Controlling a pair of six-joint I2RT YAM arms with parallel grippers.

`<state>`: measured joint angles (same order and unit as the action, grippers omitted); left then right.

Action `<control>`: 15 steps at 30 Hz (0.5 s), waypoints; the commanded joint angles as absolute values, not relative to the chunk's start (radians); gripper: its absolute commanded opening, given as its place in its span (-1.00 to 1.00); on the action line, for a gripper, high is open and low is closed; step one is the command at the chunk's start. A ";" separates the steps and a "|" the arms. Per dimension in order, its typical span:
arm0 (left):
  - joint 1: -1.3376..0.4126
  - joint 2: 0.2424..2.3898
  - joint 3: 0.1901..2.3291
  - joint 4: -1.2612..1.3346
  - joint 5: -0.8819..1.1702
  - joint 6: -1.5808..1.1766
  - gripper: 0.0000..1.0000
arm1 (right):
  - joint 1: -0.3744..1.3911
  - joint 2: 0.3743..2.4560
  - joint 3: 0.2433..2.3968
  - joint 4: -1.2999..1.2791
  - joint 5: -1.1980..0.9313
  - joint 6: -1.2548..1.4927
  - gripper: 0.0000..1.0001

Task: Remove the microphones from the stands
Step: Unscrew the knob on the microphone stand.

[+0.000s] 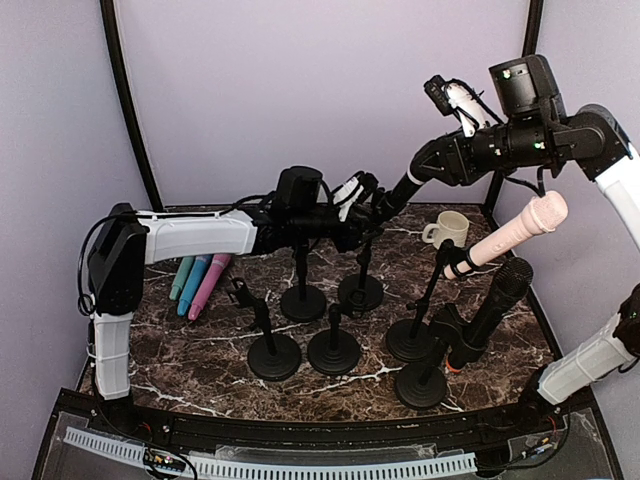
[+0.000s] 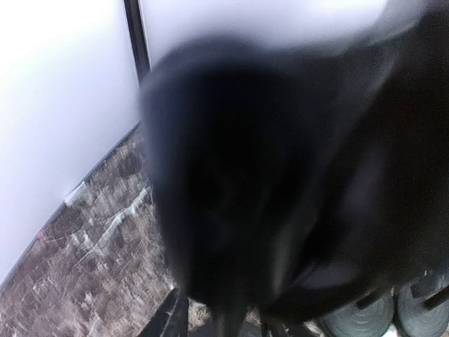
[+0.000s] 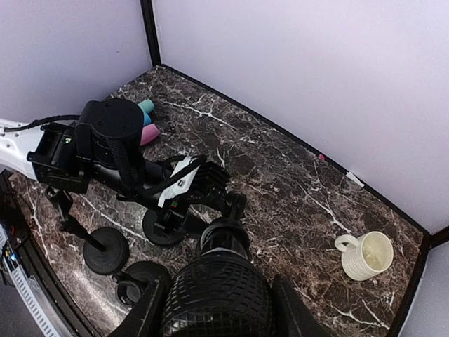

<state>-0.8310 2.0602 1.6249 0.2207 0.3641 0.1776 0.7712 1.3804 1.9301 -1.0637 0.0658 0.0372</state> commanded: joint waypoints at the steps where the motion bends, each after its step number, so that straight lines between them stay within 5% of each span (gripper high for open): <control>1: -0.854 1.973 1.707 0.203 0.374 0.200 0.01 | 0.772 1.349 1.906 -1.006 0.074 0.055 -0.41; 5: -0.877 1.920 1.687 0.193 0.339 0.217 0.20 | 0.772 1.334 1.886 -0.994 0.092 0.066 -0.42; 15: -0.952 1.783 1.481 0.213 0.149 0.235 0.22 | 0.772 1.325 1.851 -0.944 0.147 0.100 -0.43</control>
<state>-0.9192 1.8759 1.5520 0.1493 0.2241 0.2260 0.7723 1.3334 1.8641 -1.0157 0.0933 0.0696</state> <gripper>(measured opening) 0.613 0.424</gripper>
